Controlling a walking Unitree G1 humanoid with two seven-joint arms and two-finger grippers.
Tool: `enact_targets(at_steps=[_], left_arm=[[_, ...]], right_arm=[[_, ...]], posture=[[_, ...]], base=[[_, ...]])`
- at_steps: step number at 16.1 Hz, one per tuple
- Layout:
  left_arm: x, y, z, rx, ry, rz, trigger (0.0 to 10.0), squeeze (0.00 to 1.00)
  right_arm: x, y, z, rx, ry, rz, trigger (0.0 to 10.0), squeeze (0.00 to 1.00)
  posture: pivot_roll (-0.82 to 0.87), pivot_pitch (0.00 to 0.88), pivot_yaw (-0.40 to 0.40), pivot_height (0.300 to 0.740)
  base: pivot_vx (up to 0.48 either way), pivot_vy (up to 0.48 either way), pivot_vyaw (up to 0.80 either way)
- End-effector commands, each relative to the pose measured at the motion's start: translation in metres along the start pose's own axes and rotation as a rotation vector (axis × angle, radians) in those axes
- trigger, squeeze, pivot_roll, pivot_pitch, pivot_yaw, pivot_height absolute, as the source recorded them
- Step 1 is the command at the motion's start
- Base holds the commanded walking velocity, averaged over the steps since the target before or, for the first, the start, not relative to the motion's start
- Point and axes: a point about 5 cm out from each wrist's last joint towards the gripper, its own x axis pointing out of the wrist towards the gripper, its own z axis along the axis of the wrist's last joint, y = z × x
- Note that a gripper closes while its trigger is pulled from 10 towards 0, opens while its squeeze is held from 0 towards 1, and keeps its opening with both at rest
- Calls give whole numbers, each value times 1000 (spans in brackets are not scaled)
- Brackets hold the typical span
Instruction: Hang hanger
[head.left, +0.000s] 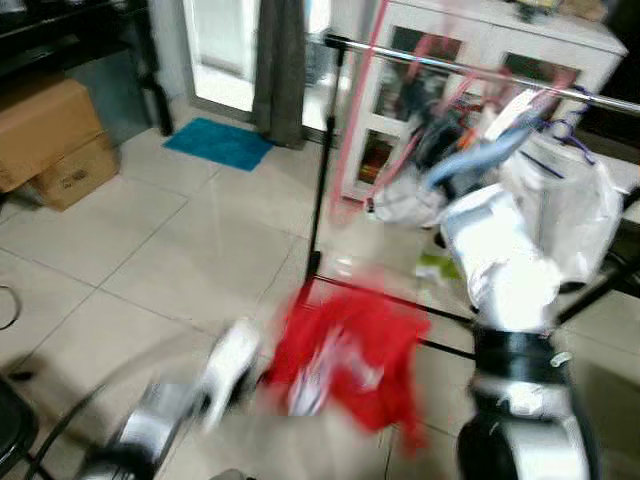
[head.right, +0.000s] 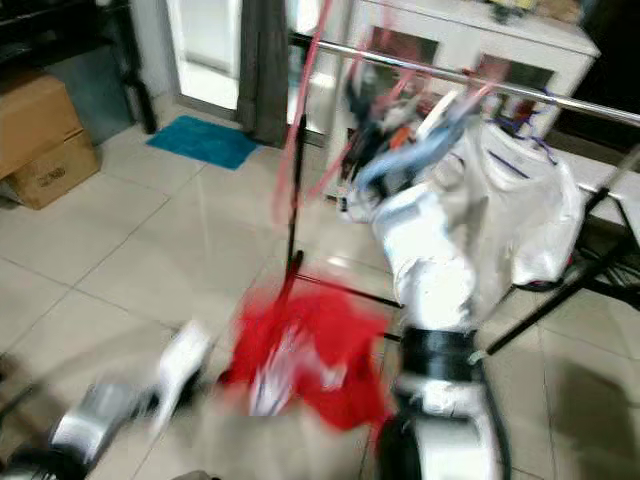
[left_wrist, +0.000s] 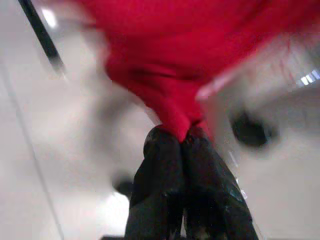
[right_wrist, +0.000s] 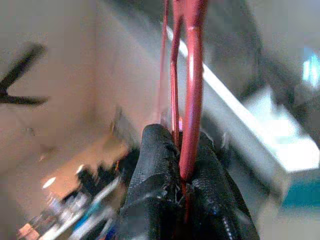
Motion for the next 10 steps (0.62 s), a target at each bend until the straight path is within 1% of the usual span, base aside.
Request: enact_targets(at_steps=[1,2,3,4,5,6,8,9,10], left_arm=[[1,0,4,21,4,-16,0,0],[1,-1,-1,20,13,-24,0,0],[-1,0,-5,24,15,-18,0,0],[-2,2,-3,40,-26,12,0,0],[-5,6,3,37,-95,39,0,0],[-7,9,7,34,-128,51,0,0],[-25,23,29,13,-320,108,0,0],[-39,27,42,32,-400,127,0,0],[-49,28,50,41,-445,137,0,0]], right_arm=[[-2,-4,6,-32,-29,-33,0,0],[-2,-8,8,-85,-24,-56,0,0],[-2,-16,9,-182,-6,-89,0,0],[-5,-22,9,-254,21,-113,0,0],[-10,-28,6,-333,67,-121,0,0],[-14,-31,4,-382,94,-129,0,0],[-36,-50,-13,-673,280,-170,0,0],[-51,-64,-20,-717,349,-236,0,0],[-62,-72,-23,-741,390,-284,0,0]], posture=[[-61,0,-87,740],[-61,0,-86,740],[-59,0,-87,740],[-59,0,-89,740],[-61,0,-89,740],[-62,0,-89,740],[-62,0,-89,740],[-65,0,-90,740],[-73,0,-92,740]], base=[[0,0,0],[0,0,0],[0,0,0],[0,0,0],[0,0,0],[0,0,0],[0,0,0],[0,0,0],[0,0,0]])
